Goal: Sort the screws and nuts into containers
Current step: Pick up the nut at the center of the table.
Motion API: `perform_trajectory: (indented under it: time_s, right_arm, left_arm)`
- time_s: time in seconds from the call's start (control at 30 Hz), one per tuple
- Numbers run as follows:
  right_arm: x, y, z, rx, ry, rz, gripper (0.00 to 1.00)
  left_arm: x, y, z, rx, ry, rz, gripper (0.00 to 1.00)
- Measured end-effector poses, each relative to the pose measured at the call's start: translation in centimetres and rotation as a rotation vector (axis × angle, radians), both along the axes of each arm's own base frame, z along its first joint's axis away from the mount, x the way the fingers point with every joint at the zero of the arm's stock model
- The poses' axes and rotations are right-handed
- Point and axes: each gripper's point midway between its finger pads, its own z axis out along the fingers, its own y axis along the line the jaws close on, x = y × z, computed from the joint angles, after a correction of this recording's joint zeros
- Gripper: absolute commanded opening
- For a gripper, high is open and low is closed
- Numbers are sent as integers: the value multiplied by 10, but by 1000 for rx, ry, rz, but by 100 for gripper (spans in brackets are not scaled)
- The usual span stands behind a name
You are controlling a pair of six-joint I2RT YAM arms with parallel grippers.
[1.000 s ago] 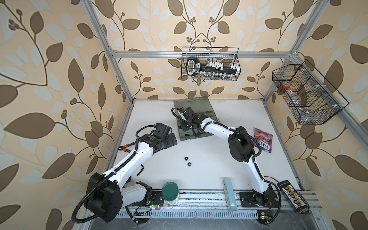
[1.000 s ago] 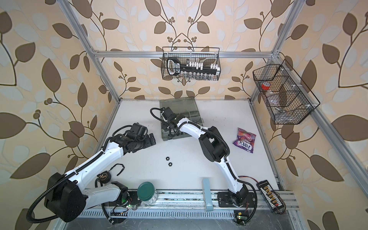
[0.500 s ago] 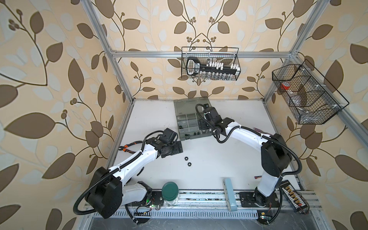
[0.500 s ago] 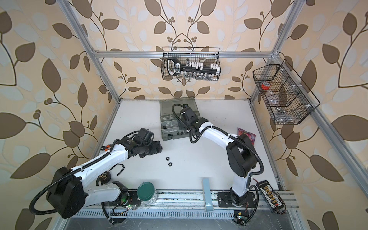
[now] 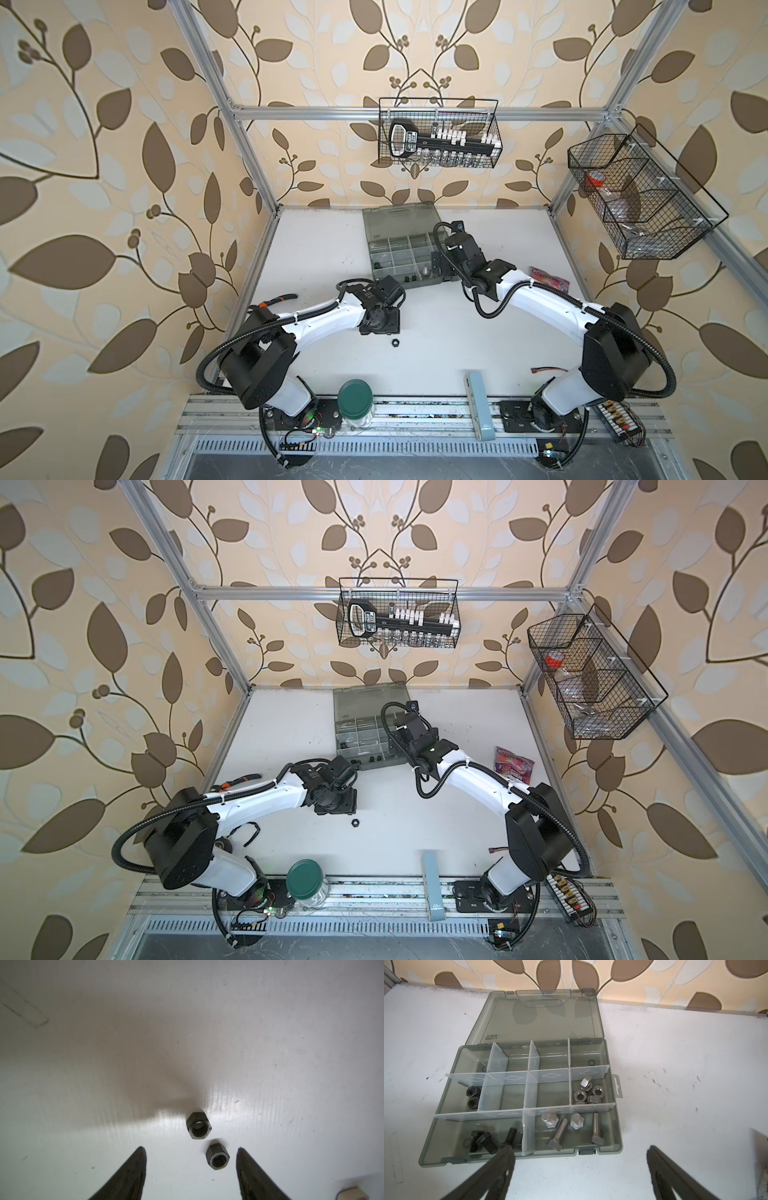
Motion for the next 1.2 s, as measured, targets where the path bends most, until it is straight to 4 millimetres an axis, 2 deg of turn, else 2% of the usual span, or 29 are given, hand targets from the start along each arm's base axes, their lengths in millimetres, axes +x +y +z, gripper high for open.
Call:
perform_trajectory:
  time_s: [0.2,0.33,0.6,1.07,1.2]
  right_arm:
    - [-1,-5,9,7,-27,-20,100]
    - [-1,-7,11,8,-32,-26,100]
    - [-1,-7,11,5,-34,-29,100]
    - [-1,-7,11,5,-33,-29,100]
    - [-1,-7,11,5,-33,-29,100]
  left_arm:
    - [-7,-3,-18,58,50,-25,59]
    - [-1,-7,-18,69,40,-24,56]
    - [2,-9,-25,88,56,-20,43]
    - [4,-10,-29,103,71,-21,39]
    - [5,-11,-29,108,71,-19,29]
